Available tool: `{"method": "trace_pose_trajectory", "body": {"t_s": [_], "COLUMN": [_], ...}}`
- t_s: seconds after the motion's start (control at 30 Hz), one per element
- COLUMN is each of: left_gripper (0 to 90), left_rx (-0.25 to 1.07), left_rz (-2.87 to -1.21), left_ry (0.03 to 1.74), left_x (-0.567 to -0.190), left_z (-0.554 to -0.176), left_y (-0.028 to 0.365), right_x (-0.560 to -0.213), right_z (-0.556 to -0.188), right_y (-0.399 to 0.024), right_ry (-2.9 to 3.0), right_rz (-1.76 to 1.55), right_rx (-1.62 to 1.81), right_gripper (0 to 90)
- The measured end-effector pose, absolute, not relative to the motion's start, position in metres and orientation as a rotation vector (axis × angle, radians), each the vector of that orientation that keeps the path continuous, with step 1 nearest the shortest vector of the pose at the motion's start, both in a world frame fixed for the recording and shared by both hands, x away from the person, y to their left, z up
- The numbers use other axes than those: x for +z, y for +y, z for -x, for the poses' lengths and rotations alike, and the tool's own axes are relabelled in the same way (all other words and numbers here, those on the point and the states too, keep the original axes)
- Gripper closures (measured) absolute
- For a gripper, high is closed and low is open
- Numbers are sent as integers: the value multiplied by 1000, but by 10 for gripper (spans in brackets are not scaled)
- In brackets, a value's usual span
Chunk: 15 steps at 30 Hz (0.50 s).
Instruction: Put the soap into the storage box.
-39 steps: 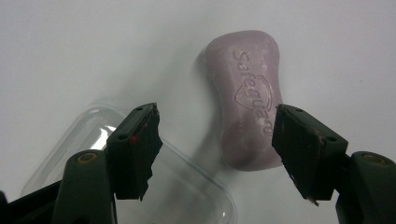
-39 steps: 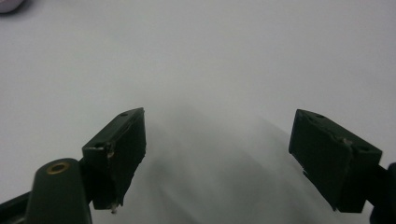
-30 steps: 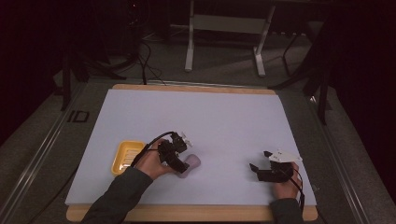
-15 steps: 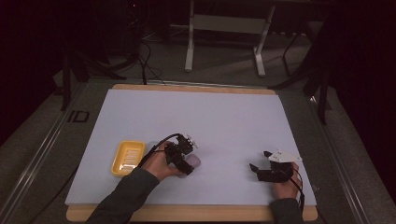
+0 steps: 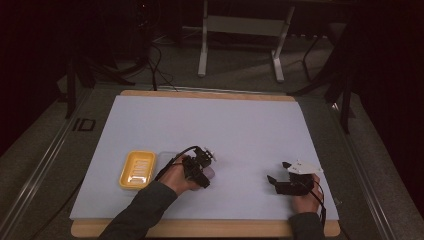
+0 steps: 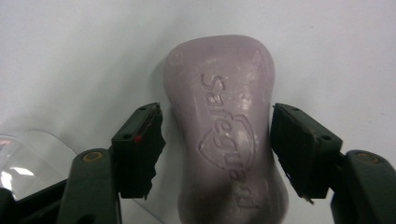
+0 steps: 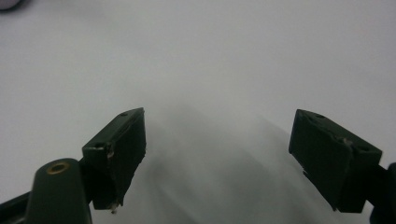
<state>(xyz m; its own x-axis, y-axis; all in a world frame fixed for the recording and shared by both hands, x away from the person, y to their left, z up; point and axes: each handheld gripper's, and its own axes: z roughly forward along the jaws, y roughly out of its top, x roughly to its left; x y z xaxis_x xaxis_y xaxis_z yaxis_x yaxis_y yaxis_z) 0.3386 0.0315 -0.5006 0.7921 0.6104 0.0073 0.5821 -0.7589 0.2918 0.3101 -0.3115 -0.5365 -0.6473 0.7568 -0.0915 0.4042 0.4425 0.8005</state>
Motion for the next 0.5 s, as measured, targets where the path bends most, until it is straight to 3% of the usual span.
{"method": "trace_pose_trajectory", "body": {"t_s": [0.3, 0.5], "left_gripper": [472, 486], "left_rx": [130, 120], "left_rz": [-2741, -2773], "left_ry": [917, 902], "left_x": [-501, -500], "left_z": [-339, -341], "left_y": [25, 22], "right_x": [-537, -537], "right_z": [-310, -310], "right_y": [-312, -311], "right_ry": [2259, 2260], "right_rz": [-978, -978], "right_rx": [1079, 1078], "right_gripper": [185, 185]}}
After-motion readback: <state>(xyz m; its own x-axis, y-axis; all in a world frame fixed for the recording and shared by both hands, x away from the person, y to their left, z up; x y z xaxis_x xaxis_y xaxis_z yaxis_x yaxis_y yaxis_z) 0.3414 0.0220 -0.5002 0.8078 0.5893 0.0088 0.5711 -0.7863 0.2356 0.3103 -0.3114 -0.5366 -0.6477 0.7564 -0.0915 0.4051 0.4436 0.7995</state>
